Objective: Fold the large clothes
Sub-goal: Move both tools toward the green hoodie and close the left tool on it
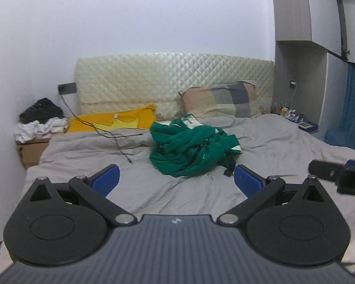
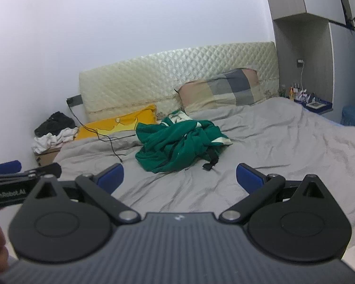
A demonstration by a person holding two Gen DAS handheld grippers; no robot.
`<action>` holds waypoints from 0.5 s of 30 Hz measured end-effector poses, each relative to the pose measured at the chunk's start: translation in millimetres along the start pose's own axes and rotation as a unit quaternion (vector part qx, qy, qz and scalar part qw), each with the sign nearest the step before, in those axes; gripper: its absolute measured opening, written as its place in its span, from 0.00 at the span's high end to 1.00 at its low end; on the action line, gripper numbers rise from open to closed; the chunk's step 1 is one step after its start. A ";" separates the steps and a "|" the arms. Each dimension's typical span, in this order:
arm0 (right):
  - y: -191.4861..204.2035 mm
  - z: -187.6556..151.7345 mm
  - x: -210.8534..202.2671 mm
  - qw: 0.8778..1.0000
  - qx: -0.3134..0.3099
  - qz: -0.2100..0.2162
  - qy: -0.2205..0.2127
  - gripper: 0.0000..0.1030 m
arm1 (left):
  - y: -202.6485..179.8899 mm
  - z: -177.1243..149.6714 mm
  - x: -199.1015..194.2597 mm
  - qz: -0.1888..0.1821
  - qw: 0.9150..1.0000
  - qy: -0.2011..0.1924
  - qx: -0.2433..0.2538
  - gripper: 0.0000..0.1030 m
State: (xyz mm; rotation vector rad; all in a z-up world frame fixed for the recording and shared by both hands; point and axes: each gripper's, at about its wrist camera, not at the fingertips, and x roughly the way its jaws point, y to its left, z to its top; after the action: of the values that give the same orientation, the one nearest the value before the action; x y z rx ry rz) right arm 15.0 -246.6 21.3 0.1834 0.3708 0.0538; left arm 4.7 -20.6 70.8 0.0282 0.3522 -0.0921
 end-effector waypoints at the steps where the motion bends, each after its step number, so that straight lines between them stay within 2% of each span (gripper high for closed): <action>1: 0.5 -2.9 6.5 1.000 0.003 -0.002 0.004 0.00 | 3.5 0.3 7.8 -0.003 1.000 0.002 -0.003 0.00; 5: 1.8 -9.5 29.8 1.000 0.002 -0.014 0.018 0.00 | 16.8 1.3 46.6 -0.017 1.000 0.012 -0.012 0.00; 12: -1.4 -12.2 58.1 0.999 0.012 -0.042 0.015 0.00 | 30.8 9.1 98.9 -0.034 0.999 0.030 -0.008 0.00; 15: -4.7 -14.4 70.0 0.999 0.024 -0.035 0.018 0.00 | 34.3 9.4 114.5 -0.035 0.999 0.030 -0.005 0.00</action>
State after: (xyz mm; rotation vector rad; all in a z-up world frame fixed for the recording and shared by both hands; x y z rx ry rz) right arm 75.0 -242.8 -17.6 0.2175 0.4137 -0.0206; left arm 118.2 3.4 40.5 0.0085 0.4147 -0.1593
